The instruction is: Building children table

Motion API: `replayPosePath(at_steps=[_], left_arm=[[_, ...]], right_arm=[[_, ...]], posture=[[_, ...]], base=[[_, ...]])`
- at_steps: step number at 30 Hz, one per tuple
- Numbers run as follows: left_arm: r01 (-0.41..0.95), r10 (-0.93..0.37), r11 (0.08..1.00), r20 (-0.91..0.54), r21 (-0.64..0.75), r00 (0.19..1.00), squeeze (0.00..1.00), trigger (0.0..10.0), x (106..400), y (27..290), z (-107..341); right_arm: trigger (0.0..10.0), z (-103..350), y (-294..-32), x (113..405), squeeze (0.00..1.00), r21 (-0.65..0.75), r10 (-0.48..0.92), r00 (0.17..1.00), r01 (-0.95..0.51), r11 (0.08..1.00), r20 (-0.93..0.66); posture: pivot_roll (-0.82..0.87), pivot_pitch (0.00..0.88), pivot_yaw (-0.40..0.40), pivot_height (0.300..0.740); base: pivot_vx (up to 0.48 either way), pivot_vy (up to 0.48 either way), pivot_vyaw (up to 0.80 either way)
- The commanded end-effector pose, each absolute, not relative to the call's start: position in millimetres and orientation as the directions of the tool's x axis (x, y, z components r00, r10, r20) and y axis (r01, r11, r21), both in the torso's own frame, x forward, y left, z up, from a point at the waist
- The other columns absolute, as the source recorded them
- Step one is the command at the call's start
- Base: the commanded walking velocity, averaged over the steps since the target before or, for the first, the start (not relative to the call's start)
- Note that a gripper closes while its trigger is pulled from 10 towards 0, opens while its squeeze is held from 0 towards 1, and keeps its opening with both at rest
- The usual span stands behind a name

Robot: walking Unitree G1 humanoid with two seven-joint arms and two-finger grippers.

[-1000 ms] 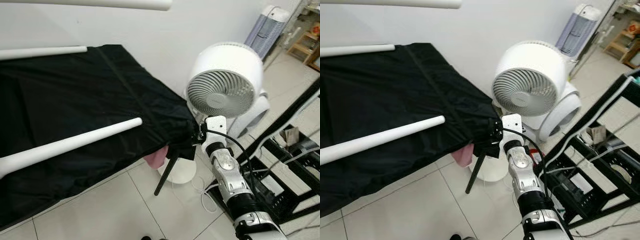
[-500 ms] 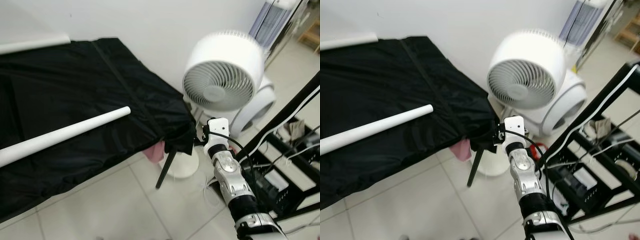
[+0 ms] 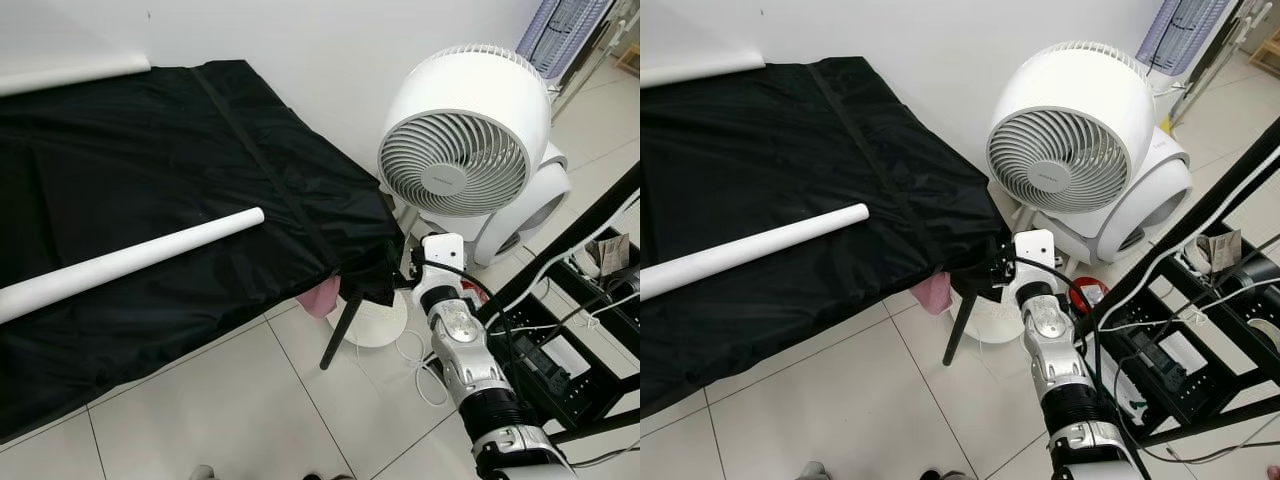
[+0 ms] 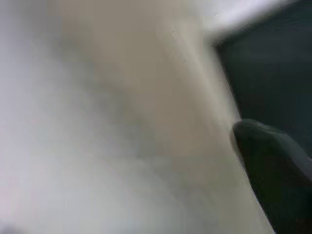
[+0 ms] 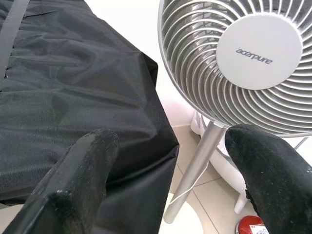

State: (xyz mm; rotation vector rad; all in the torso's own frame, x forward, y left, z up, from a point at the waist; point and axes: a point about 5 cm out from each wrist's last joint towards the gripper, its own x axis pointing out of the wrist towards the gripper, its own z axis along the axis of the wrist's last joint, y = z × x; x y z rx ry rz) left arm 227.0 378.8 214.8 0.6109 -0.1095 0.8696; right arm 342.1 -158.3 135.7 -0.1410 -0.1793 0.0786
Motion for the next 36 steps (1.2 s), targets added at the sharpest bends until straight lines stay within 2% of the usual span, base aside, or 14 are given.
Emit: replayPosePath(at_steps=[1,2,4,5,6,11,13,20,25,27,30,33,36], left_arm=[[-0.777,0.695,0.44,0.377,0.45,0.612,0.0,10.0,230,374,216],[-0.777,0.695,0.44,0.377,0.45,0.612,0.0,10.0,230,374,216],[-0.709,0.645,0.498,0.334,0.499,0.688,0.0,10.0,240,369,210],[-0.709,0.645,0.498,0.334,0.499,0.688,0.0,10.0,240,369,210],[-0.665,0.611,0.534,0.305,0.522,0.73,0.0,10.0,247,367,208],[-0.625,0.571,0.569,0.29,0.534,0.768,0.0,10.0,254,365,209],[-0.568,0.495,0.625,0.291,0.536,0.819,0.0,10.0,262,355,215],[-0.475,0.386,0.674,0.28,0.565,0.879,0.0,10.0,272,336,224],[-0.395,0.319,0.748,0.233,0.534,0.919,0.0,10.0,273,329,222],[-0.288,0.23,0.798,0.175,0.529,0.957,0.0,10.0,268,327,213],[-0.259,0.204,0.801,0.162,0.54,0.966,0.0,10.0,265,327,210],[-0.13,0.118,0.838,0.056,0.53,0.991,0.0,10.0,254,333,194],[-0.13,0.118,0.838,0.056,0.53,0.991,0.0,10.0,254,333,194]], right_arm=[[10.0,130,-162,340,0.0,-0.15,0.079,0.984,-0.054,0.987,0.16],[10.0,130,-162,340,0.0,-0.15,0.079,0.984,-0.054,0.987,0.16],[10.0,130,-158,342,0.0,-0.146,0.094,0.983,-0.072,0.987,0.155],[10.0,130,-158,342,0.0,-0.146,0.094,0.983,-0.072,0.987,0.155],[10.0,130,-156,343,0.0,-0.145,0.106,0.983,-0.083,0.986,0.152],[10.0,131,-152,344,0.0,-0.146,0.12,0.981,-0.098,0.984,0.151],[10.0,131,-152,344,0.0,-0.15,0.127,0.98,-0.104,0.983,0.15],[10.0,130,-151,344,0.0,-0.159,0.135,0.98,-0.111,0.981,0.149],[10.0,130,-151,343,0.0,-0.162,0.137,0.979,-0.113,0.98,0.149],[10.0,129,-151,344,0.0,-0.165,0.143,0.979,-0.118,0.979,0.147],[10.0,128,-150,344,0.0,-0.166,0.146,0.979,-0.121,0.979,0.145],[10.0,128,-147,345,0.0,-0.171,0.164,0.976,-0.139,0.975,0.143],[10.0,128,-147,345,0.0,-0.171,0.164,0.976,-0.139,0.975,0.143]], posture=[[0.13,0.137,-0.101,0.74],[0.13,0.137,-0.101,0.74],[0.14,0.134,-0.111,0.74],[0.14,0.134,-0.111,0.74],[0.15,0.132,-0.113,0.74],[0.15,0.131,-0.114,0.74],[0.15,0.128,-0.115,0.74],[0.15,0.121,-0.115,0.74],[0.15,0.121,-0.115,0.74],[0.15,0.109,-0.114,0.74],[0.16,0.106,-0.117,0.74],[0.17,0.099,-0.124,0.74],[0.17,0.099,-0.124,0.74]], base=[[0.0,0.0,0.0],[0.0,0.0,0.0],[0.0,0.0,0.0],[0.0,0.0,0.0],[0.0,0.0,0.0],[0.0,0.0,0.0],[0.0,0.0,0.0],[0.0,0.0,0.0],[0.0,0.0,0.0],[0.0,0.0,0.0],[0.0,0.0,0.0],[0.0,0.0,0.0],[0.0,0.0,0.0]])
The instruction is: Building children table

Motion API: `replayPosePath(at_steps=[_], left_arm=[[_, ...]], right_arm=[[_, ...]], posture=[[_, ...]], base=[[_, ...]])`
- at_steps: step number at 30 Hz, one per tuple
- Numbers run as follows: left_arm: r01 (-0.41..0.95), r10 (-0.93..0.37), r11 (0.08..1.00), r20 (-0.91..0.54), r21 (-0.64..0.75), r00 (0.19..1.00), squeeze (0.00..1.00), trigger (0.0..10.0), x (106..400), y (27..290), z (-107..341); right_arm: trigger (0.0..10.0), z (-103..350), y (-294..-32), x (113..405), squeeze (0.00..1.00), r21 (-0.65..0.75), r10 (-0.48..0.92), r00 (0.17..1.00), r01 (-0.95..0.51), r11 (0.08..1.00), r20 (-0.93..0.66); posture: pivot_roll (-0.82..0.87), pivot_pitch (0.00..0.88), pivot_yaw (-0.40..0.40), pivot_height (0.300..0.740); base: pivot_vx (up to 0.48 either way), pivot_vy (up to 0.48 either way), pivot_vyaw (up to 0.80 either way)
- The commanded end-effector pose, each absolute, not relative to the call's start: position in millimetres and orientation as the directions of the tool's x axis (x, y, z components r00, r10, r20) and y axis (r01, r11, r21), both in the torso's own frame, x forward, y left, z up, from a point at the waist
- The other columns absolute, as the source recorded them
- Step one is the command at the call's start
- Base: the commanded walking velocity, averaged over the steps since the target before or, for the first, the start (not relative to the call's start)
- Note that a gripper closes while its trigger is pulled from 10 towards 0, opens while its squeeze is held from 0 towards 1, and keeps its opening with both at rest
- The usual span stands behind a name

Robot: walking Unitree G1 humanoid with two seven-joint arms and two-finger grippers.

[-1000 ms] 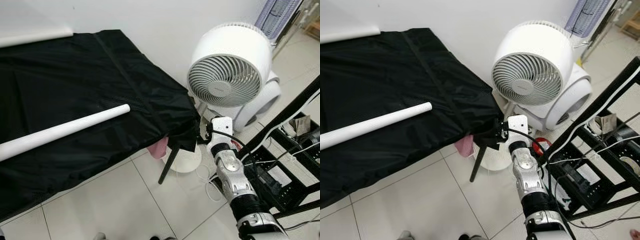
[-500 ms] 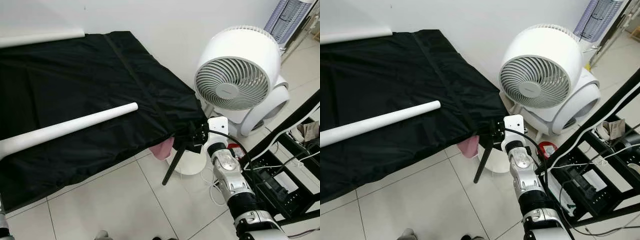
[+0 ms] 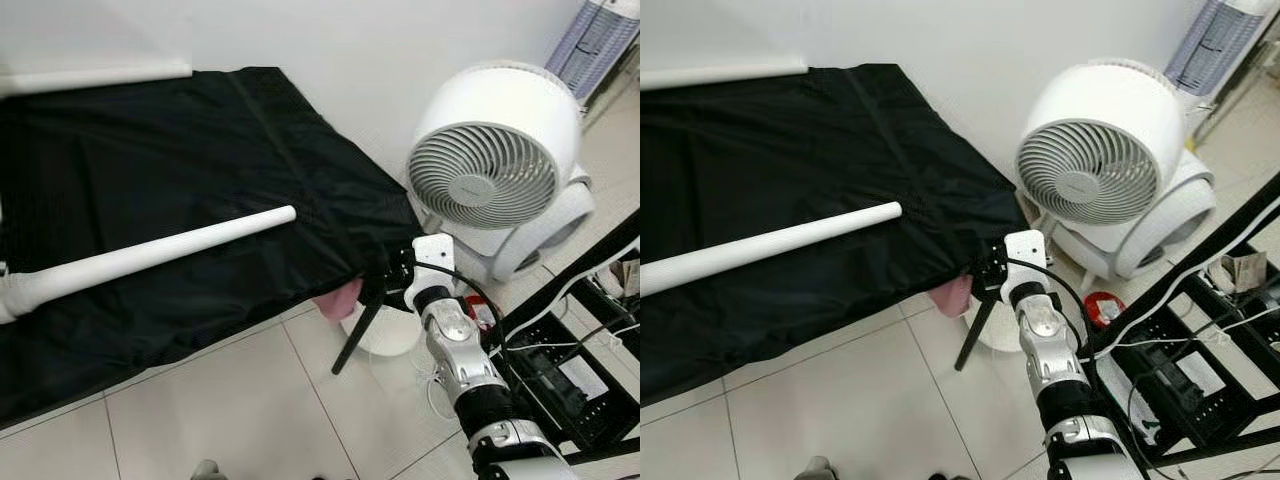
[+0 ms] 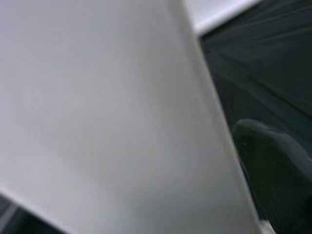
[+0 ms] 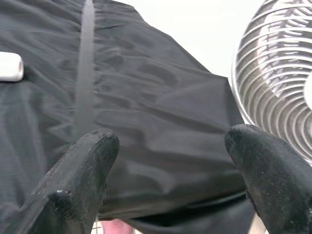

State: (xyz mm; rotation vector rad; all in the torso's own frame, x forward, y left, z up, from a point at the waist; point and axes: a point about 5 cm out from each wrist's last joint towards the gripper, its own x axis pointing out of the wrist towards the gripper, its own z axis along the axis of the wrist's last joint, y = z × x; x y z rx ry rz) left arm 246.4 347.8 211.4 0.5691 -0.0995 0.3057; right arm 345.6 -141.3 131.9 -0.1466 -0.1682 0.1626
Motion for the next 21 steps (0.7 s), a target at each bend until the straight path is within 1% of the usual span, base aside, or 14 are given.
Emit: replayPosePath(at_steps=[1,2,5,6,8,10,14,15,18,20,21], left_arm=[[-0.104,0.105,0.858,0.027,0.504,0.994,0.0,10.0,250,335,190],[-0.072,0.078,0.865,0.009,0.496,0.997,0.0,10.0,243,336,188],[-0.052,0.066,0.869,-0.011,0.492,0.998,0.0,10.0,238,337,186],[-0.046,0.061,0.874,-0.015,0.484,0.998,0.0,10.0,233,338,185],[-0.067,0.071,0.869,0.012,0.49,0.997,0.0,10.0,223,336,188],[-0.078,0.077,0.868,0.023,0.491,0.997,0.0,10.0,220,336,189],[-0.067,0.053,0.874,0.042,0.481,0.998,0.0,10.0,209,332,193],[-0.071,0.042,0.882,0.071,0.466,0.997,0.0,10.0,205,329,197],[-0.074,0.036,0.887,0.092,0.455,0.995,0.0,10.0,203,327,200],[-0.017,-0.025,0.904,0.093,0.426,0.995,0.0,10.0,195,317,205],[-0.017,-0.025,0.904,0.093,0.426,0.995,0.0,10.0,195,317,205]], right_arm=[[10.0,128,-146,345,0.0,-0.173,0.169,0.975,-0.143,0.975,0.144],[10.0,129,-146,345,0.0,-0.175,0.173,0.974,-0.147,0.974,0.143],[10.0,129,-146,345,0.0,-0.177,0.176,0.974,-0.15,0.973,0.143],[10.0,128,-146,345,0.0,-0.179,0.181,0.973,-0.155,0.972,0.142],[10.0,128,-145,346,0.0,-0.183,0.19,0.972,-0.164,0.969,0.139],[10.0,128,-144,346,0.0,-0.184,0.195,0.971,-0.168,0.968,0.139],[10.0,128,-143,347,0.0,-0.185,0.203,0.97,-0.176,0.967,0.137],[10.0,128,-142,347,0.0,-0.186,0.207,0.969,-0.18,0.966,0.135],[10.0,128,-141,347,0.0,-0.187,0.21,0.969,-0.183,0.965,0.133],[10.0,127,-140,347,0.0,-0.188,0.216,0.968,-0.19,0.964,0.13],[10.0,127,-140,347,0.0,-0.188,0.216,0.968,-0.19,0.964,0.13]], posture=[[0.17,0.1,-0.124,0.74],[0.17,0.097,-0.131,0.74],[0.17,0.097,-0.133,0.74],[0.18,0.096,-0.137,0.74],[0.18,0.094,-0.144,0.74],[0.18,0.094,-0.144,0.74],[0.19,0.093,-0.149,0.74],[0.19,0.094,-0.155,0.74],[0.19,0.094,-0.155,0.74],[0.2,0.099,-0.161,0.74],[0.2,0.099,-0.161,0.74]], base=[[0.0,0.0,0.0],[0.0,0.0,0.0],[0.0,0.0,0.0],[0.0,0.0,0.0],[0.0,0.0,0.0],[0.0,0.0,0.0],[0.0,0.0,0.0],[0.0,0.0,0.0],[0.0,0.0,0.0],[0.0,0.0,0.0],[0.0,0.0,0.0]])
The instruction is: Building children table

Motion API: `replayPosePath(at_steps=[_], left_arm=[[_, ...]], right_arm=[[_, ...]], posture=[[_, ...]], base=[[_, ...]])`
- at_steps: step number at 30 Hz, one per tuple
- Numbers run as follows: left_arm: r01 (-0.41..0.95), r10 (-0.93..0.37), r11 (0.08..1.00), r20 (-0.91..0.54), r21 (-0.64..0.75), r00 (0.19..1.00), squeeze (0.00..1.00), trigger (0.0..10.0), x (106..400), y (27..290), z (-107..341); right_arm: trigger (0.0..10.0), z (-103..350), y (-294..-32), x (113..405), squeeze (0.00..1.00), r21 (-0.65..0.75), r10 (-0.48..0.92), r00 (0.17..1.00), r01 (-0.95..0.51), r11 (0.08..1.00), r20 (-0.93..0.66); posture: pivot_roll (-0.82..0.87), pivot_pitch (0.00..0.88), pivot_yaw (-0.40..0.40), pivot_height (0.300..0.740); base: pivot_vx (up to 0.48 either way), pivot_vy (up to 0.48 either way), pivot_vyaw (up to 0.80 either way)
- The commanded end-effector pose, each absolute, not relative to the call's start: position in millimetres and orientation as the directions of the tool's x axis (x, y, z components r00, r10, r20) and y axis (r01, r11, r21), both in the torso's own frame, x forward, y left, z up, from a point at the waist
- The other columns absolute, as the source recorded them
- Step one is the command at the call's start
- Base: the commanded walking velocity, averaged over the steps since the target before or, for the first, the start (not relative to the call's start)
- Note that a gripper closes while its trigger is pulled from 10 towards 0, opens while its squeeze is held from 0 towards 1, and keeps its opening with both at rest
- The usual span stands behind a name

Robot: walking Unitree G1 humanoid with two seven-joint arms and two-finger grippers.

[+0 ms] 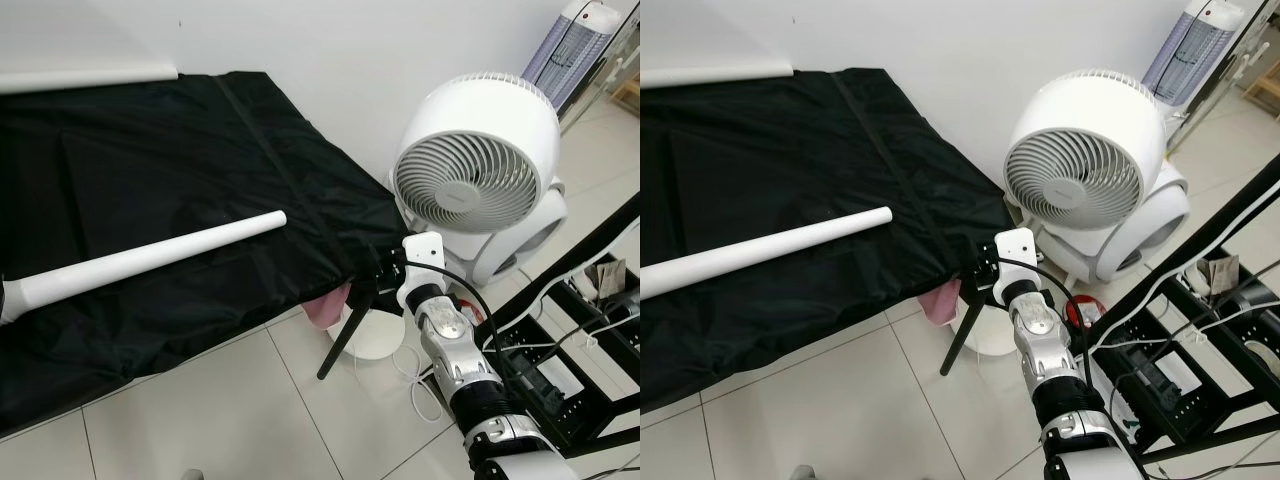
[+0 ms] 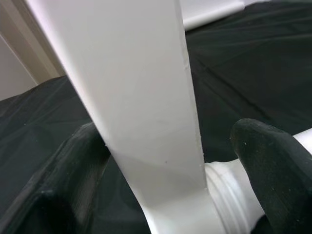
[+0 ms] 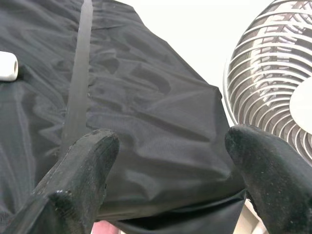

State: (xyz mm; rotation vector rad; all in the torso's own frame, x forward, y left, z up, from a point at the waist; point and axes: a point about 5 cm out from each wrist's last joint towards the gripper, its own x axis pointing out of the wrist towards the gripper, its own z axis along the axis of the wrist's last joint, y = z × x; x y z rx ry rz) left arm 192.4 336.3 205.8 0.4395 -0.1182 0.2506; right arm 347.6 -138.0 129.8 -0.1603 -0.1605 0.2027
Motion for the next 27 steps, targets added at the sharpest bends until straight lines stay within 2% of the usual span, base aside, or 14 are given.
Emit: replayPosePath(at_steps=[1,5,10,12,14,16,27], left_arm=[[-0.017,-0.025,0.904,0.093,0.426,0.995,0.0,10.0,195,317,205],[0.103,-0.134,0.92,0.058,0.378,0.989,0.0,10.0,180,304,209],[0.159,-0.182,0.923,0.034,0.351,0.983,0.0,10.0,175,297,210],[0.27,-0.274,0.913,-0.031,0.306,0.961,0.0,10.0,165,284,206],[0.27,-0.274,0.913,-0.031,0.306,0.961,0.0,10.0,165,284,206],[0.325,-0.317,0.901,-0.074,0.286,0.945,0.0,10.0,157,278,202],[0.351,-0.341,0.912,-0.081,0.215,0.936,0.0,10.0,142,281,213]], right_arm=[[10.0,127,-140,347,0.0,-0.188,0.216,0.968,-0.19,0.964,0.13],[10.0,127,-140,348,0.0,-0.191,0.222,0.967,-0.196,0.962,0.127],[10.0,126,-140,348,0.0,-0.192,0.224,0.966,-0.198,0.961,0.126],[10.0,125,-139,348,0.0,-0.194,0.227,0.966,-0.201,0.96,0.124],[10.0,125,-139,348,0.0,-0.194,0.227,0.966,-0.201,0.96,0.124],[10.0,124,-139,348,0.0,-0.196,0.226,0.966,-0.2,0.96,0.122],[10.0,123,-138,348,0.0,-0.196,0.231,0.966,-0.205,0.959,0.121]], posture=[[0.2,0.099,-0.161,0.74],[0.21,0.106,-0.169,0.74],[0.21,0.111,-0.175,0.74],[0.21,0.119,-0.18,0.74],[0.21,0.119,-0.18,0.74],[0.21,0.119,-0.18,0.74],[0.23,0.132,-0.19,0.74]], base=[[0.0,0.0,0.0],[0.0,0.0,0.0],[0.0,0.0,0.0],[0.0,0.0,0.0],[0.0,0.0,0.0],[0.0,0.0,0.0],[0.0,0.0,0.0]])
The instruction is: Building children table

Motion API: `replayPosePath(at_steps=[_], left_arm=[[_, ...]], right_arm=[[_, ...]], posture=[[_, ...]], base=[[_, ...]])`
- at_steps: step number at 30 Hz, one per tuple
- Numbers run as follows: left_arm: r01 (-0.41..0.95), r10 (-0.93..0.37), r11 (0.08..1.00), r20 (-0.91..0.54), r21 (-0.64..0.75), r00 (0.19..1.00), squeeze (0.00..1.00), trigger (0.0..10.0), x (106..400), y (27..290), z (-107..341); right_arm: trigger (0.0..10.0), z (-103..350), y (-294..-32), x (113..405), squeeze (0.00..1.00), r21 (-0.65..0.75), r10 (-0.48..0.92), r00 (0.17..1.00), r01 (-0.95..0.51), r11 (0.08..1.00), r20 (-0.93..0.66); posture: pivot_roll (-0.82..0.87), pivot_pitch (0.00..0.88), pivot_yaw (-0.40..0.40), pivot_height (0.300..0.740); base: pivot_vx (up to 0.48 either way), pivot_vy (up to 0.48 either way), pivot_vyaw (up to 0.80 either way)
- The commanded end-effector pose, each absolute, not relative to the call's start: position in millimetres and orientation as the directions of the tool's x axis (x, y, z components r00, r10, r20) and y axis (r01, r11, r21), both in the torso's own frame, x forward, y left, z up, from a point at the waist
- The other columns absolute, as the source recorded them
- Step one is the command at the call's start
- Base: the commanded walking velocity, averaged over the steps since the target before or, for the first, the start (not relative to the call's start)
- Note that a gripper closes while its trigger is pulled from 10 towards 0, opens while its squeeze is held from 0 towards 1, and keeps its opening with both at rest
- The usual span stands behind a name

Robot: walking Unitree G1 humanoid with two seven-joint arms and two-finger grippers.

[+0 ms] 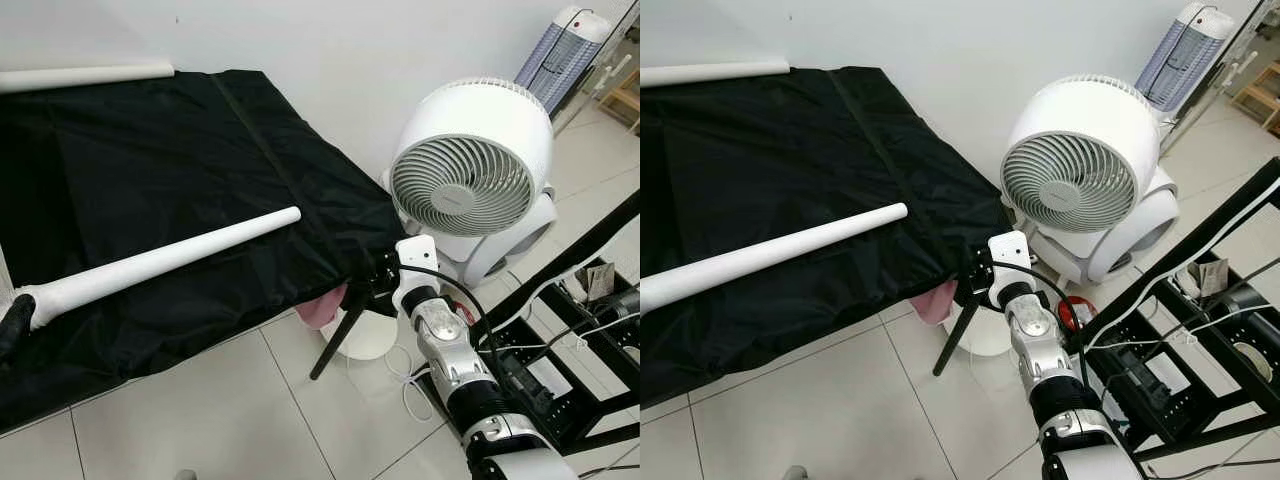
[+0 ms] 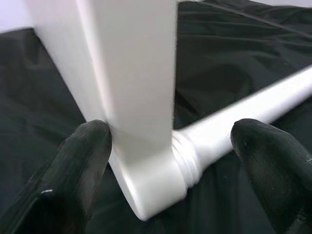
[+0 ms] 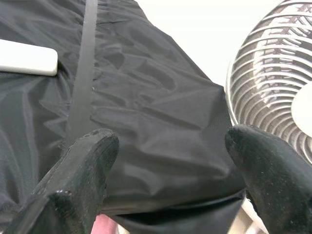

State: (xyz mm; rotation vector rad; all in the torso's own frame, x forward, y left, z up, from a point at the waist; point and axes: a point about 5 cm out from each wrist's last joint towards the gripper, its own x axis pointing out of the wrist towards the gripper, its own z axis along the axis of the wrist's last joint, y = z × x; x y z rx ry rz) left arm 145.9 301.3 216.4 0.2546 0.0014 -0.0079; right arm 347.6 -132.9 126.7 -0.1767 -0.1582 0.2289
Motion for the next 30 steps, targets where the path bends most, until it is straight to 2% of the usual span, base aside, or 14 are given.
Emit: replayPosePath(at_steps=[1,13,20,30], left_arm=[[0.351,-0.341,0.912,-0.081,0.215,0.936,0.0,10.0,142,281,213],[0.322,-0.305,0.925,-0.11,0.201,0.946,0.0,10.0,128,290,216],[0.378,-0.37,0.912,-0.078,0.158,0.926,0.0,10.0,136,277,218],[0.4,-0.392,0.906,-0.079,0.137,0.916,0.0,10.0,144,277,216]], right_arm=[[10.0,123,-138,348,0.0,-0.196,0.231,0.966,-0.205,0.959,0.121],[10.0,123,-137,349,0.0,-0.199,0.236,0.965,-0.21,0.957,0.118],[10.0,127,-133,353,0.0,-0.199,0.243,0.962,-0.215,0.956,0.126],[10.0,127,-137,353,0.0,-0.197,0.225,0.966,-0.197,0.96,0.131]], posture=[[0.23,0.132,-0.19,0.74],[0.23,0.13,-0.2,0.74],[0.23,0.12,-0.198,0.74],[0.22,0.112,-0.183,0.74]], base=[[0.0,0.0,0.0],[0.0,0.0,0.0],[0.0,0.0,0.0],[0.0,0.0,0.0]])
